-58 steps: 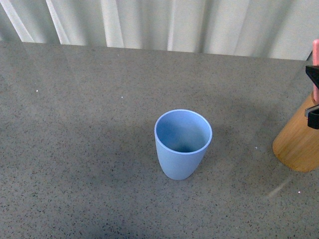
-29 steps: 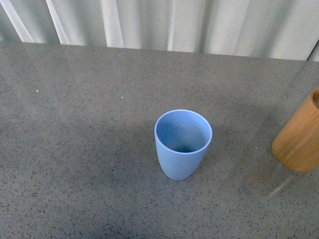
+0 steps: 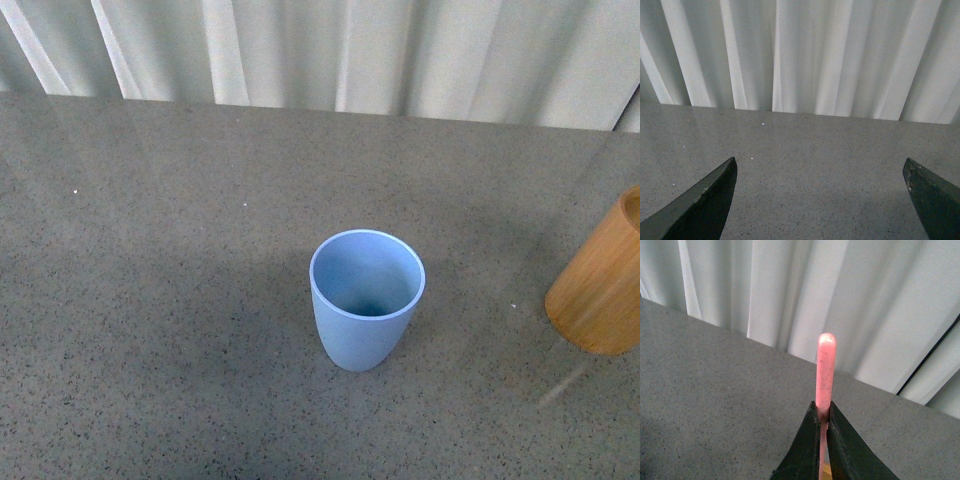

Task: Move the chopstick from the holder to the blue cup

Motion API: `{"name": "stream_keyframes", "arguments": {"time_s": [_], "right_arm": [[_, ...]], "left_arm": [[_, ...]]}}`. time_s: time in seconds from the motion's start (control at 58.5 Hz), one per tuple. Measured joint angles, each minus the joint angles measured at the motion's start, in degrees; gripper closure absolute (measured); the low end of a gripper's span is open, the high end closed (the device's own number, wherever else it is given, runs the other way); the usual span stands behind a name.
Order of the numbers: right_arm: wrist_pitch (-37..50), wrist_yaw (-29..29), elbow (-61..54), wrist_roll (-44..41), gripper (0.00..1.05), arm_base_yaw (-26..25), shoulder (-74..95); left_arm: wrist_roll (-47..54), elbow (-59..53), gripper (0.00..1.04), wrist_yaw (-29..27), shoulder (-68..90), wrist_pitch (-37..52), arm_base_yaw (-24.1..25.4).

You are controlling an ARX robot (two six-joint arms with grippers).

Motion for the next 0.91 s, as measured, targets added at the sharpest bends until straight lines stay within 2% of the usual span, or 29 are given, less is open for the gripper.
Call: {"name": "stream_keyframes", "arguments": {"time_s": [0.342,0.564,0.701,0.906], "right_arm": [[-2.4,2.7,1.9,1.0,1.04,2.6,-6.4],[-5.0,4.9,6.3,3.3,1.04,7.1,-9.6],[-6.9,5.8,9.6,8.9,1.04,10.4,-10.5],[-11.6,5.7,12.7,21.9,1.04,17.0,-8.3]], "left_arm": [[0.0,0.0,0.07,0.0,0.0,0.0,0.0],[0.0,0.0,0.07,0.0,0.0,0.0,0.0],[0.0,0.0,0.07,0.0,0.0,0.0,0.0],[0.0,0.0,0.07,0.0,0.0,0.0,0.0]]}}
